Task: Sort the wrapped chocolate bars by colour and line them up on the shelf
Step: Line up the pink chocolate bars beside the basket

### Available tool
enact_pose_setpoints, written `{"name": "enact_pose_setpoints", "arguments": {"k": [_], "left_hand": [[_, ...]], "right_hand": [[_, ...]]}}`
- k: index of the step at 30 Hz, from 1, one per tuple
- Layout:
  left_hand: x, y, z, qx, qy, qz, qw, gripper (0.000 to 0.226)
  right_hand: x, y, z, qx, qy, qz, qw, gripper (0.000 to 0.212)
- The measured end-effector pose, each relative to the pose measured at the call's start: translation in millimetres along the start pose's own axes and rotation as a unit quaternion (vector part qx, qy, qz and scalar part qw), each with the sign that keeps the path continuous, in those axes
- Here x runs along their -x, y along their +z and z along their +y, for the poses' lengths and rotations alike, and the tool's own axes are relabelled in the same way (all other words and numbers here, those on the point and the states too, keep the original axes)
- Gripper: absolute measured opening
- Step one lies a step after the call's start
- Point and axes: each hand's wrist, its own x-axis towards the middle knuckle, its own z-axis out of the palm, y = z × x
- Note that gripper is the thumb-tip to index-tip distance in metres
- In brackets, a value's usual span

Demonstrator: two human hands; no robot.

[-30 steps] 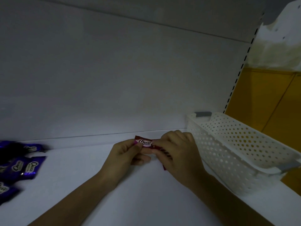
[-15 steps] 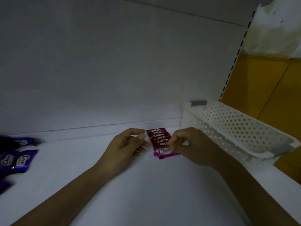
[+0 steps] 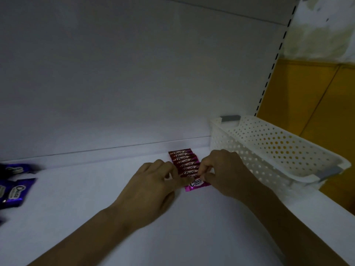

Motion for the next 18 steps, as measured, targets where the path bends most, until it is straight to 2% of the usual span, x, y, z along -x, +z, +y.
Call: {"name": "enact_pose_setpoints", "arguments": {"k": [8, 18], "left_hand": [[-1.1, 4.2, -3.4, -0.001, 0.022, -0.018, 1.0, 0.035], [0.0, 6.1, -4.0, -0.009, -0.001, -0.028, 1.0, 0.039]], "right_hand": [[-0.5, 3.2, 1.2, 0.016, -0.005, -0.002, 1.0, 0.007], [-1.2, 4.8, 3.3, 0.027, -0.002, -0.011, 1.0, 0.01]]}}
